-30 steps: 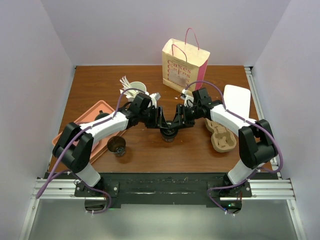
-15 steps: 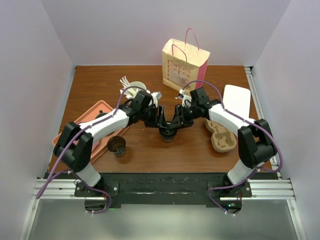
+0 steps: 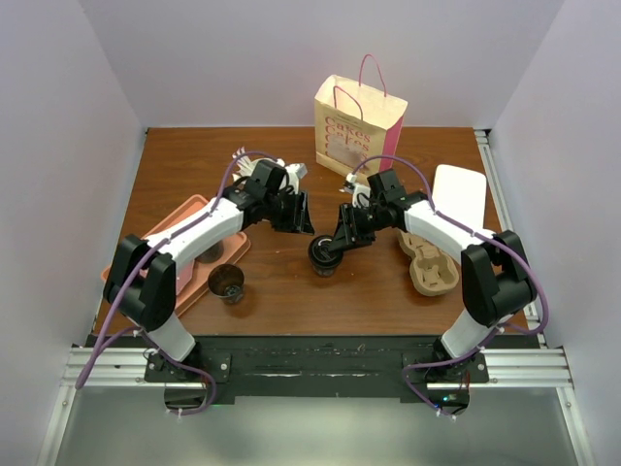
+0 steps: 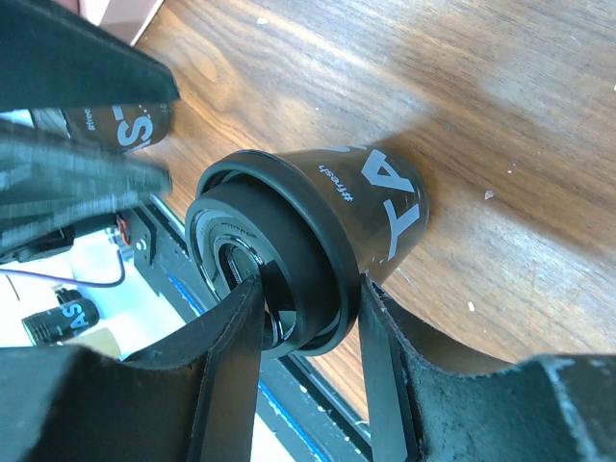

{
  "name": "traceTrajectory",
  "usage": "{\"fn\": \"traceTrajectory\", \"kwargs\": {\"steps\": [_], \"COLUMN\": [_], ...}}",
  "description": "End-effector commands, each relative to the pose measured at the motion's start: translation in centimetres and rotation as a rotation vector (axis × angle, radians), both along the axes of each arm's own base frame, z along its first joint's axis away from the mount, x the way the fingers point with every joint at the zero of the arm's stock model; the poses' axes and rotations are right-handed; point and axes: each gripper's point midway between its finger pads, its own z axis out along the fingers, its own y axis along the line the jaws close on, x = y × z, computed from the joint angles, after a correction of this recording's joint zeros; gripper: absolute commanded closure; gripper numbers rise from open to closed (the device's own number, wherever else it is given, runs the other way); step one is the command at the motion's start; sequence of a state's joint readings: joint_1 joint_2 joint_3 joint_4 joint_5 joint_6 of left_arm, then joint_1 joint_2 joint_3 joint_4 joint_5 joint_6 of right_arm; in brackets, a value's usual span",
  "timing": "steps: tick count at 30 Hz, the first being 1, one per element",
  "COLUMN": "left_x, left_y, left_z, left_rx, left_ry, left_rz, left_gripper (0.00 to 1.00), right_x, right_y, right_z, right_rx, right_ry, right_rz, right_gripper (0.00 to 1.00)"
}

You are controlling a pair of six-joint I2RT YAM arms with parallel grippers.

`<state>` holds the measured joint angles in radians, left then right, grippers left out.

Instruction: Pack the takeout coffee

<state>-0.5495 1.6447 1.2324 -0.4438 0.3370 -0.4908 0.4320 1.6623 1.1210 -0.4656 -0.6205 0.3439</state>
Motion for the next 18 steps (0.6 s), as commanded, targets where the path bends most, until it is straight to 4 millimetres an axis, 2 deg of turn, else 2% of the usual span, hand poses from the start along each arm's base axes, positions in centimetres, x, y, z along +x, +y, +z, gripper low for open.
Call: {"fn": "traceTrajectory", "kwargs": {"steps": [1, 11, 18], "left_x": [-0.4, -1.8, -2.1], "left_y": [1.1, 0.1, -0.1], "left_z": [0.2, -1.9, -2.0], "left_rx": [0.021, -0.045, -0.059], "left_ry": [-0.024, 0.015, 0.023], "left_rz": [-0.041, -0.112, -0.127], "left_gripper": [0.58, 0.64, 0.63], "right_x": [0.1, 0.4, 0.3], "right_y": [-0.8, -0.7, -0.8], "right_z": [-1.0, -1.0, -1.1], "right_rx": [-0.071, -0.078, -0.085], "right_ry": [-0.013, -0.026, -0.026], "right_rz": [0.02, 0.077, 0.084], "right_gripper": [0.64, 0.64, 0.65]}}
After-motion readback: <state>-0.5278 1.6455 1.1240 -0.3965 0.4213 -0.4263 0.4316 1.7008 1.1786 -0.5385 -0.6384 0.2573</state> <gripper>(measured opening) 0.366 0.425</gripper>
